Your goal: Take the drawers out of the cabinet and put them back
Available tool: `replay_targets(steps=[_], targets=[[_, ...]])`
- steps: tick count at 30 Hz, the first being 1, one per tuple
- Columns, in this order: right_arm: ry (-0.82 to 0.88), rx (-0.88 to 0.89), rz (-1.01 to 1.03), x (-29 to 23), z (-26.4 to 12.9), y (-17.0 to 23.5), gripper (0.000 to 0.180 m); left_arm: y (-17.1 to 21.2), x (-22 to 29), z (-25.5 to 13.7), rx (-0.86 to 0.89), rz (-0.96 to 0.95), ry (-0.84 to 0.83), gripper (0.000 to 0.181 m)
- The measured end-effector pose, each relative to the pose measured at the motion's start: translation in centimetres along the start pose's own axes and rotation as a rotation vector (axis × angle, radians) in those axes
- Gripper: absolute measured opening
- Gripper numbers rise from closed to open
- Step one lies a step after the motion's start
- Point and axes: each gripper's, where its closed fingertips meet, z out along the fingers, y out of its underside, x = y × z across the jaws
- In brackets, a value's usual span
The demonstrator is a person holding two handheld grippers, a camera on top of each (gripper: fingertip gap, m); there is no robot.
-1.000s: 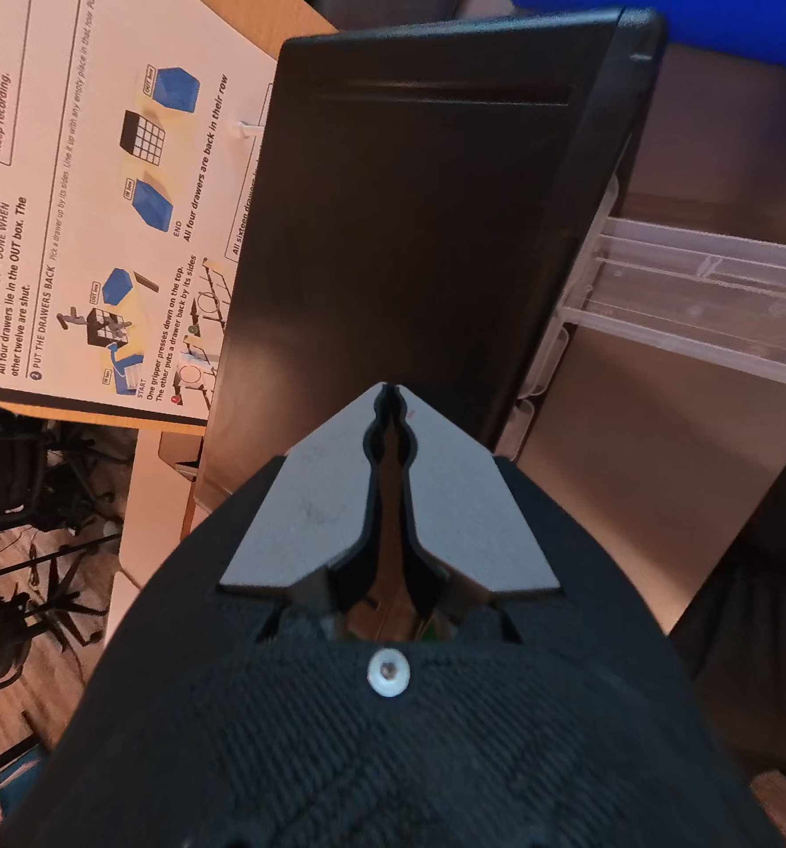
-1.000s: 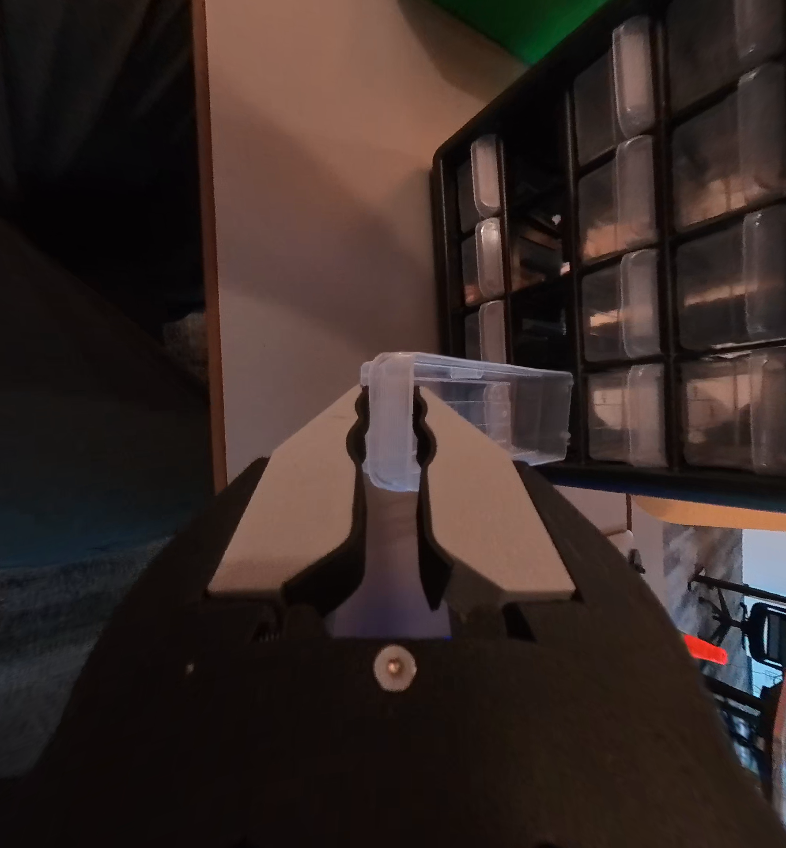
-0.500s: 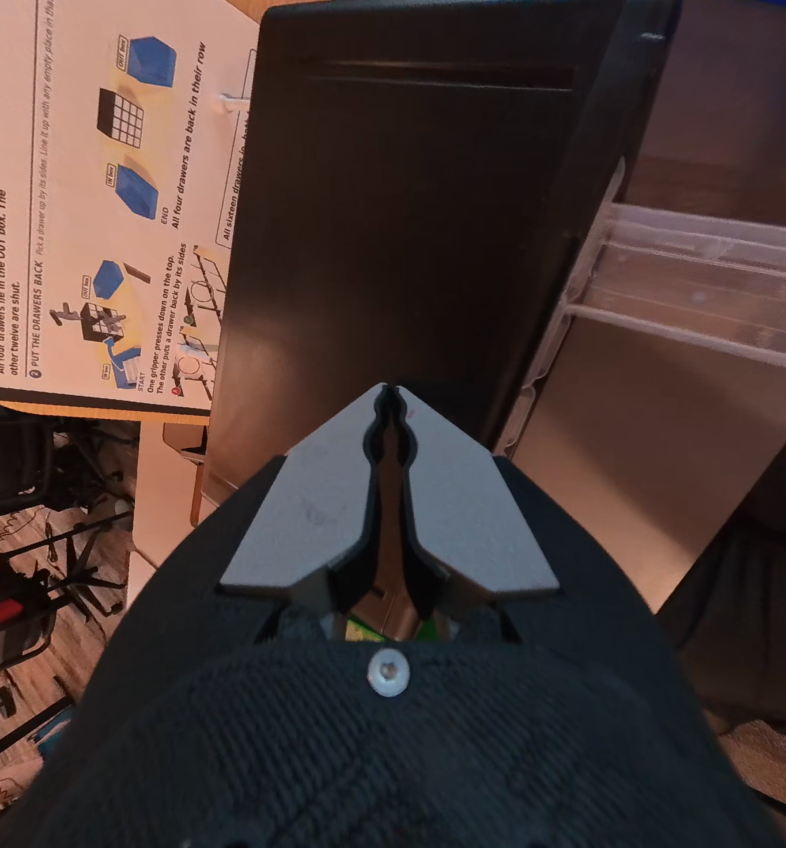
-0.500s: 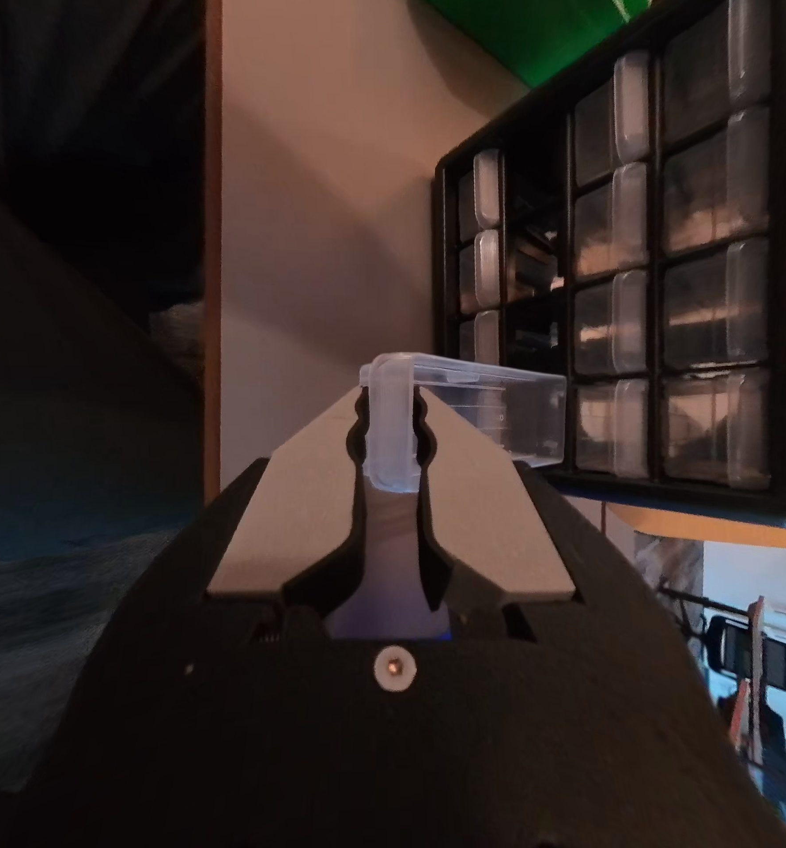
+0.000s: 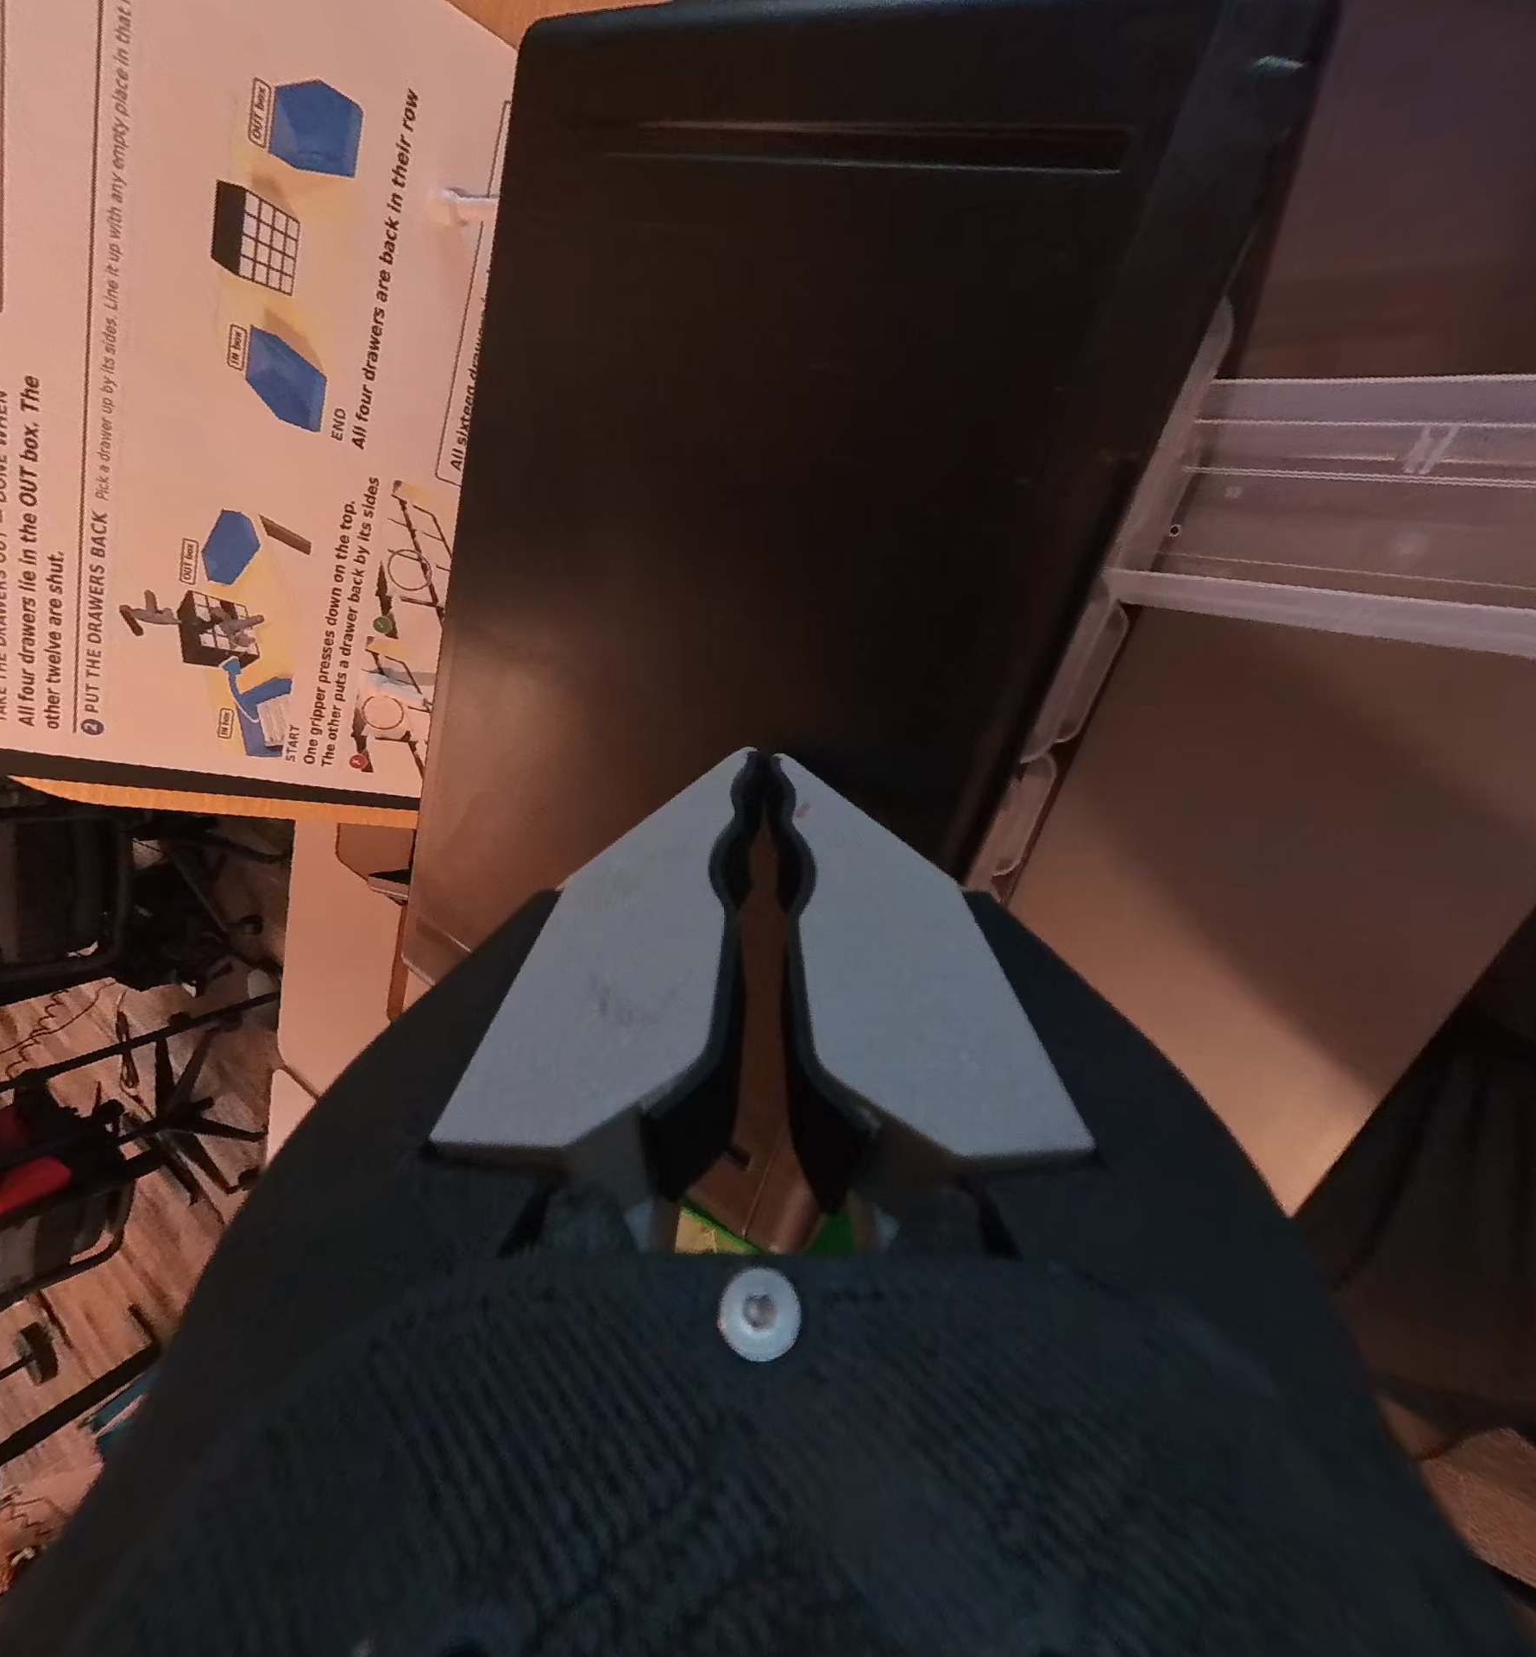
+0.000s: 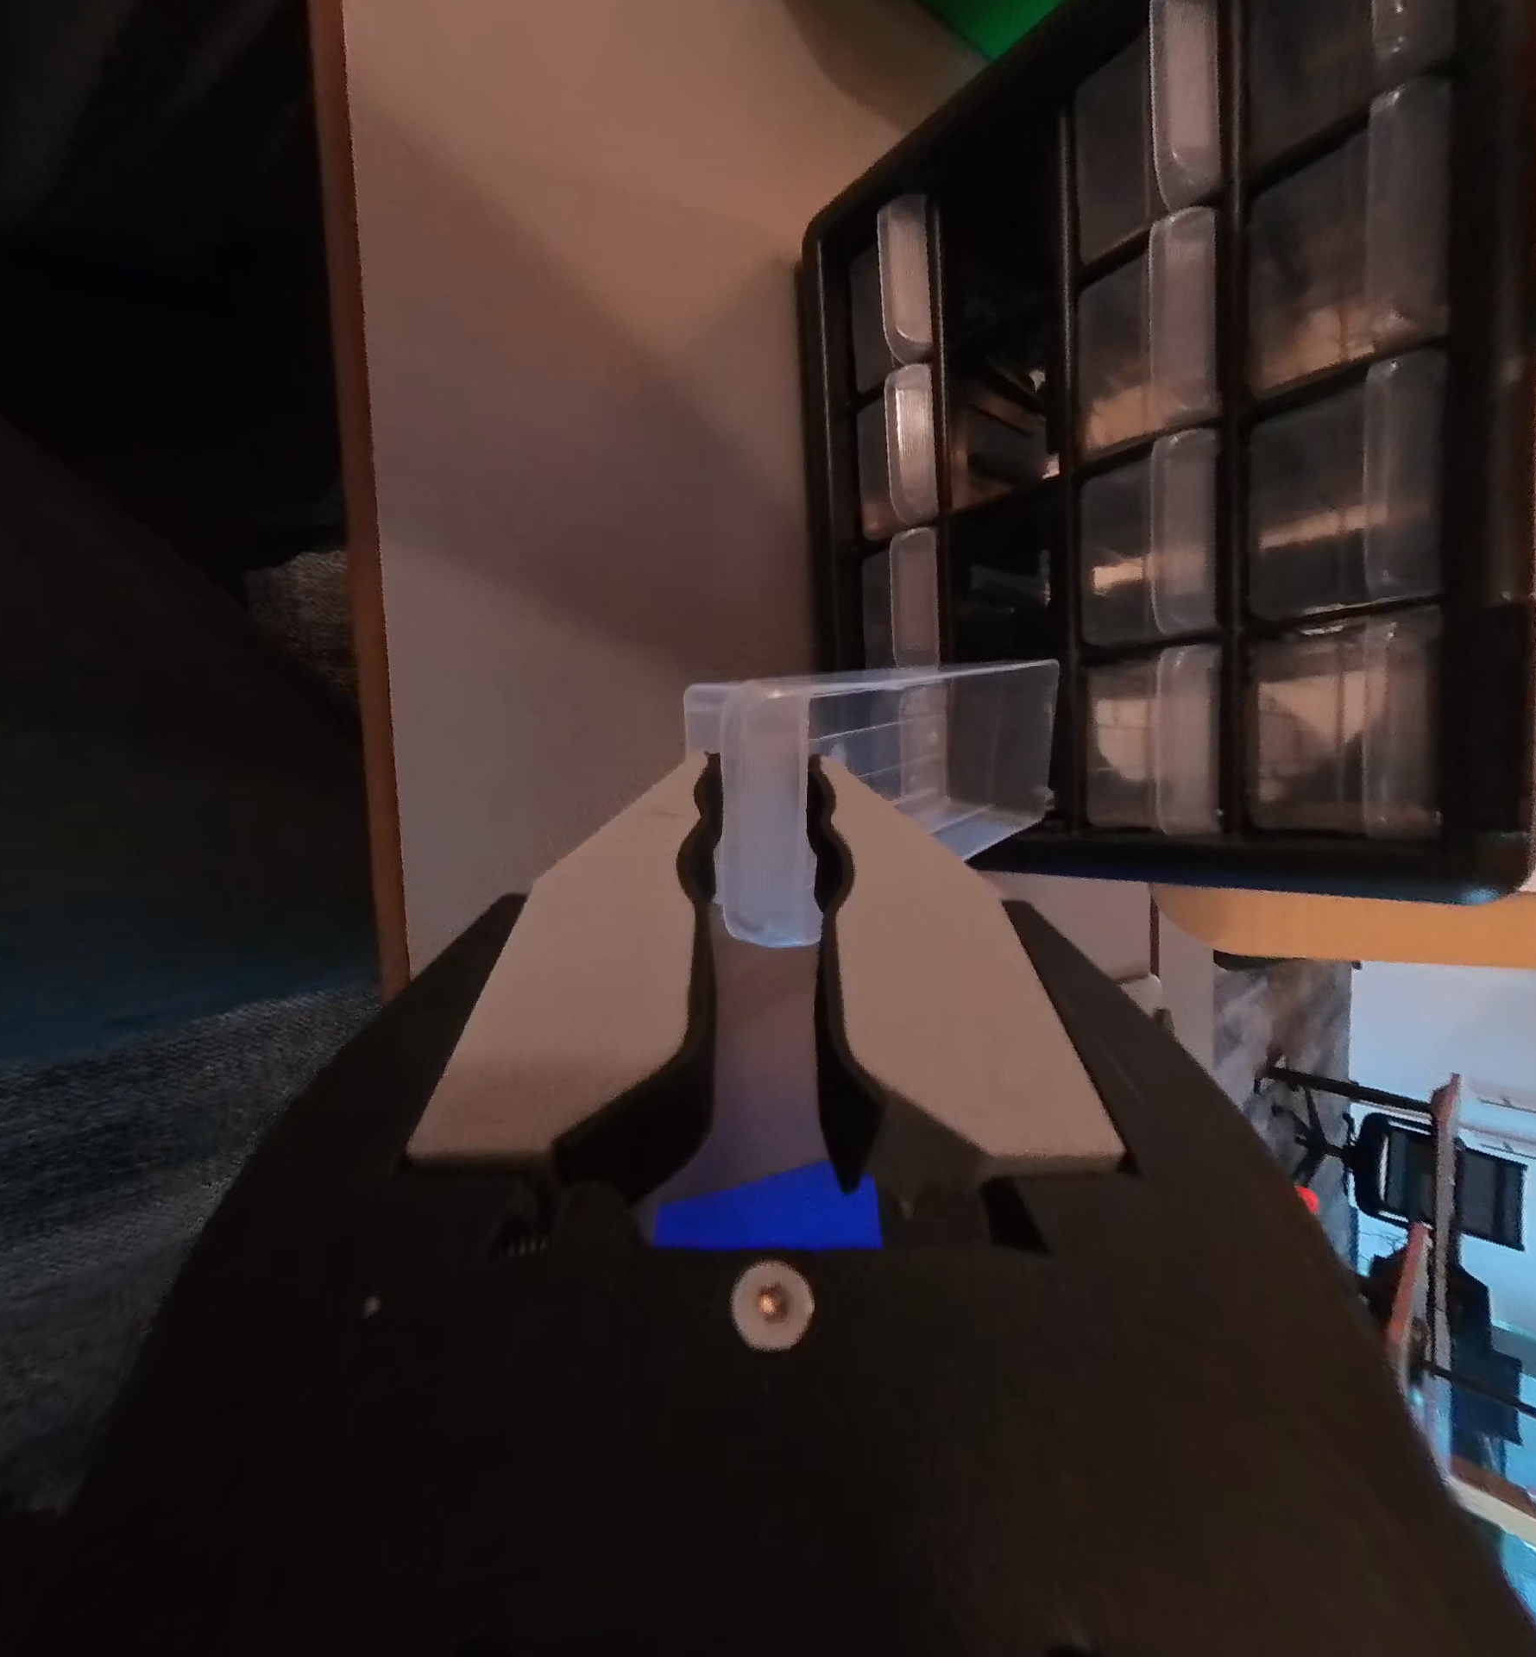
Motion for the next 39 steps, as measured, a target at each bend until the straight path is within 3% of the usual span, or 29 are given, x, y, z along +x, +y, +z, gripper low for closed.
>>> replay_targets(steps=[4,10,19,23,29,35,39], targets=[[-0.015,0.007,-0.006,-0.3,0.4,-0.3,0.016,0.0,0.0,0.0,-0.004,0.004,-0.006,0.0],[0.003,-0.182,-0.098,-0.8,1.2,0.0,0.016,0.0,0.0,0.0,0.009,-0.016,0.001,0.0],[0.014,-0.146,-0.125,-0.8,2.3,-1.9,0.016,0.0,0.0,0.0,-0.018,0.008,-0.028,0.0],[-0.001,-0.231,-0.244,-2.0,2.9,-0.7,0.016,0.0,0.0,0.0,-0.024,0.014,-0.035,0.0],[-0.003,-0.15,-0.18,-1.5,2.3,-1.2,0.016,0.0,0.0,0.0,-0.016,0.016,-0.039,0.0],[-0.029,0.104,-0.018,-0.4,1.0,-2.1,0.016,0.0,0.0,0.0,-0.003,0.011,-0.039,0.0],[-0.04,0.064,0.051,0.0,0.1,-0.7,0.016,0.0,0.0,0.0,0.001,0.007,-0.034,0.0]])
